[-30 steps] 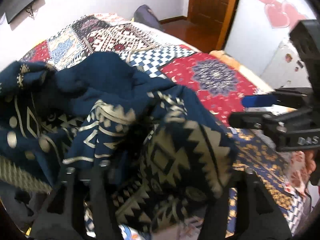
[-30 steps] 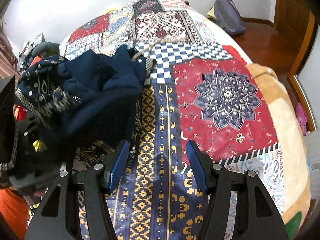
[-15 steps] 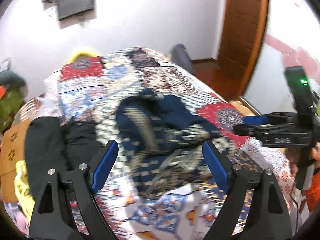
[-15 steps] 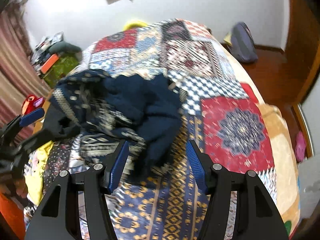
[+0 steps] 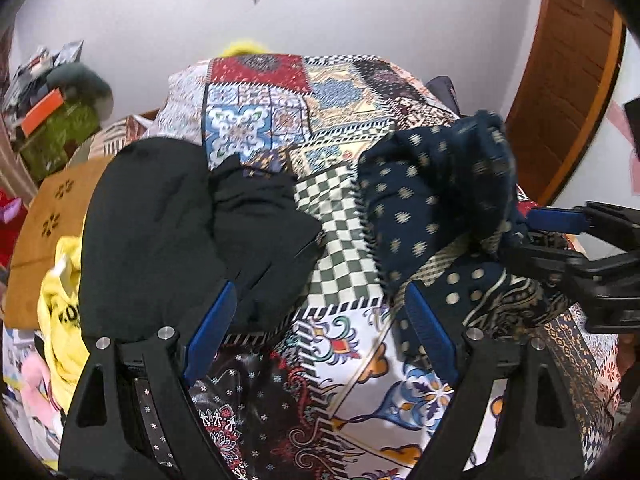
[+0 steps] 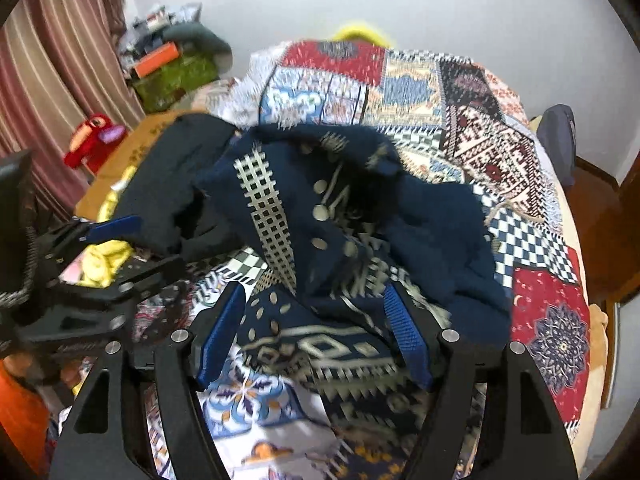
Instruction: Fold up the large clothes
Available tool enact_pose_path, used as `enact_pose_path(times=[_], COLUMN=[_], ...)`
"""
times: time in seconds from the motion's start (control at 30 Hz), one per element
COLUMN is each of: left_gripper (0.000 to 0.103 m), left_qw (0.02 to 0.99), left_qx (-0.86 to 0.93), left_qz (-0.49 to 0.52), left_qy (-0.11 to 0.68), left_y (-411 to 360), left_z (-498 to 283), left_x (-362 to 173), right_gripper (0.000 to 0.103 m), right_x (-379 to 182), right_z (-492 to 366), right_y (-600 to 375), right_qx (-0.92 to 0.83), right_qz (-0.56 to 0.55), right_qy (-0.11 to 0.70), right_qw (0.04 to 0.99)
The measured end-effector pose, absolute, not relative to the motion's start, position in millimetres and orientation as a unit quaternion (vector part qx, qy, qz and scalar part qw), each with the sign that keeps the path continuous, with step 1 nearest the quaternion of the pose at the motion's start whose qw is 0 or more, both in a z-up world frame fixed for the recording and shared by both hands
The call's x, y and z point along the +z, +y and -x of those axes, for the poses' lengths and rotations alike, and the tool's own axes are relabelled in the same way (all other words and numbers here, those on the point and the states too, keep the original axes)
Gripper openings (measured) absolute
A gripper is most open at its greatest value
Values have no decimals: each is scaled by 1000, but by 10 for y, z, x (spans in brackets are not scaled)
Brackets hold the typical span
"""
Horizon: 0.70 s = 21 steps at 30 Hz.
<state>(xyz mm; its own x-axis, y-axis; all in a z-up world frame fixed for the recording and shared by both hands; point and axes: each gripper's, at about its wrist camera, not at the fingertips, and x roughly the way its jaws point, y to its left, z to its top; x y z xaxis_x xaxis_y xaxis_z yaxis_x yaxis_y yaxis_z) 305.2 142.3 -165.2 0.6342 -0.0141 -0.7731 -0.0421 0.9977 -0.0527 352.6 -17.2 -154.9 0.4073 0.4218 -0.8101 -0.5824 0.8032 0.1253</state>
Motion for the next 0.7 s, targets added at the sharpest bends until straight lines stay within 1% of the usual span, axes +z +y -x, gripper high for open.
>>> enact_pose_path(times=[0.13,0.23,0.37,0.47,0.6,0.7], left_gripper=[85,85,85,86,86,86], left_qw=[901,900,899,897,893,891], left_qx=[1,-20,-47,-56,-55,-58], left_qz=[38,40,35,32,20,28], left_qy=[432,434,433,438,446,450], left_y=[1446,1347,1118,977,877,915], left_z=[-3098,-3201,-3398,-3513,-3563,-3534], left_x=[-1727,-1783,-1874,-1959,-2098,-2112], right_gripper=[68,68,68,68,68,68], right_x=[-1703,-1706,-1569,-1467,-1562,-1511], right_z=[-3670,-3779,-4017,-4301,-4668,-4631], right_y=[-72,-162,-487,-845,-1211,-1414], right_qx=[281,259,241,184,80,97], right_qz=[105,120,103,100,125,87], right_qy=[459,453,442,426,449,458], right_qw=[836,844,858,880,881,879])
